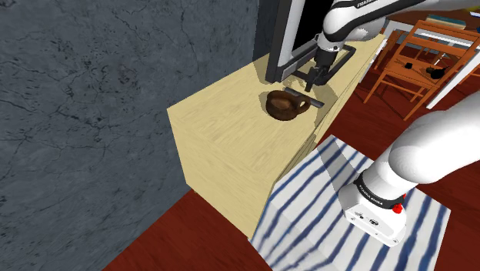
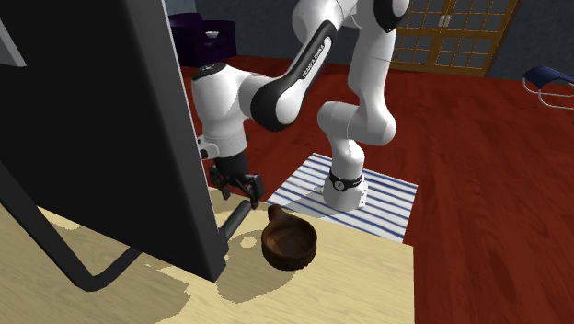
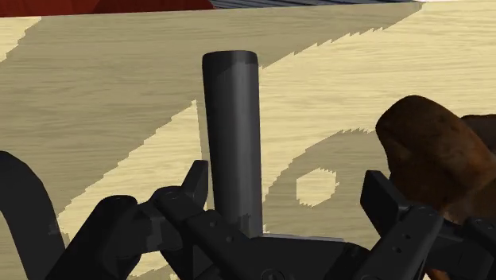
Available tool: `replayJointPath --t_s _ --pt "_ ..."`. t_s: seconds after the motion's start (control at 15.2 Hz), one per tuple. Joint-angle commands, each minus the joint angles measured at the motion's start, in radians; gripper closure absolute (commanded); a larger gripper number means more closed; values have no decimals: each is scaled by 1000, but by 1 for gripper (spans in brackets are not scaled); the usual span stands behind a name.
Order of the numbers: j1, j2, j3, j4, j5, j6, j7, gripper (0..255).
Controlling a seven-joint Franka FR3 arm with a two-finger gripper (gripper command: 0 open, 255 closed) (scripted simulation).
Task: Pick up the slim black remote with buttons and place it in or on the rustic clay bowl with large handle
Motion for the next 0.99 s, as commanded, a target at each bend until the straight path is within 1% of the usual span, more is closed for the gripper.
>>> replayJointPath --t_s 0.0,0.07,0.53,0.92 --pt "-2 81 -37 26 20 54 -68 0" --pt "-2 119 -50 40 35 76 -98 0" --pt "5 185 -55 -2 69 179 -123 0" --pt "6 191 -55 -5 73 187 -126 0"
